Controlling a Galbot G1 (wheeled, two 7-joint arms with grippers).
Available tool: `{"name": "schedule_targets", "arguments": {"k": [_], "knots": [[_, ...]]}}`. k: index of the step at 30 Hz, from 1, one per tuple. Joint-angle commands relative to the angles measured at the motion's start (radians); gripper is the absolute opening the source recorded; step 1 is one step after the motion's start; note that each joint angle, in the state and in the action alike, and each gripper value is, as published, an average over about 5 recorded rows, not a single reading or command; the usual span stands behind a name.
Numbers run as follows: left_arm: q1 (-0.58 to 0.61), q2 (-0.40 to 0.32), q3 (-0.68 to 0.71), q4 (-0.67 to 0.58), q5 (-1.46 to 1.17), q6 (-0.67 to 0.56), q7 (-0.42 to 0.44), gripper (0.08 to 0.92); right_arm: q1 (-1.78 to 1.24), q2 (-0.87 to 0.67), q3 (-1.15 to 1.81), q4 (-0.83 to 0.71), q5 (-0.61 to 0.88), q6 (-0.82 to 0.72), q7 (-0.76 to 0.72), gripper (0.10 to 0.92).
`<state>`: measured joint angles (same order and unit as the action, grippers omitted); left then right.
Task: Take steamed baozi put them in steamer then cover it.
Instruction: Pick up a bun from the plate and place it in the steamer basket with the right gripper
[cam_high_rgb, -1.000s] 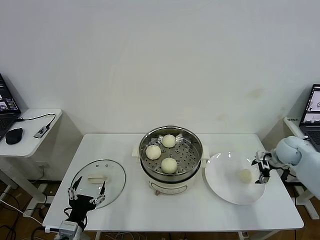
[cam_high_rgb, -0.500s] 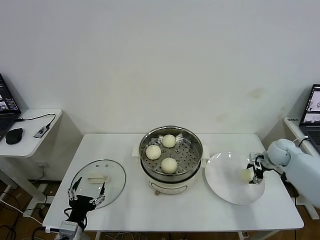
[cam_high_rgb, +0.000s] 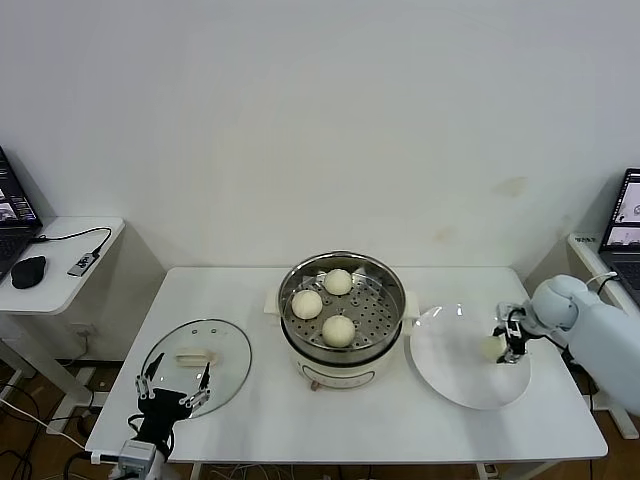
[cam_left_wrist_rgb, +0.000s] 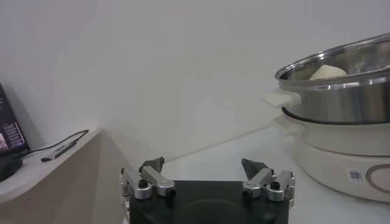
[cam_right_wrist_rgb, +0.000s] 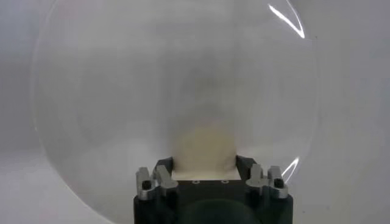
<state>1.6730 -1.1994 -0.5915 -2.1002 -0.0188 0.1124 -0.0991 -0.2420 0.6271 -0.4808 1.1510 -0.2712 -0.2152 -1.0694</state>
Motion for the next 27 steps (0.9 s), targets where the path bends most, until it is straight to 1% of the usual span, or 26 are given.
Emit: {"name": "schedule_targets", "arguments": {"k": [1, 6, 11, 19, 23, 27], "knots": [[-0.004, 0.004, 0.001, -0.001, -0.002, 0.000, 0.001, 0.823, 0.184, -0.105, -0.188, 0.120, 0.139, -0.066, -0.003, 0.604], [-0.010, 0.006, 0.008, 0.001, -0.002, 0.000, 0.001, 0.823, 0.402, -0.155, -0.342, 0.224, 0.295, -0.142, 0.009, 0.602], [-0.014, 0.008, 0.016, -0.001, -0.001, 0.001, 0.001, 0.823, 0.655, -0.141, -0.545, 0.310, 0.459, -0.219, 0.042, 0.607], [-0.017, 0.018, 0.016, 0.002, -0.006, -0.002, 0.001, 0.823, 0.931, -0.013, -0.771, 0.405, 0.726, -0.372, 0.137, 0.611], [-0.020, 0.021, 0.014, 0.000, -0.008, -0.003, 0.000, 0.823, 0.983, 0.069, -0.819, 0.425, 0.839, -0.448, 0.188, 0.611], [-0.021, 0.018, 0.012, 0.002, -0.007, -0.005, -0.001, 0.823, 0.971, 0.141, -0.824, 0.434, 0.937, -0.504, 0.248, 0.611]]}}
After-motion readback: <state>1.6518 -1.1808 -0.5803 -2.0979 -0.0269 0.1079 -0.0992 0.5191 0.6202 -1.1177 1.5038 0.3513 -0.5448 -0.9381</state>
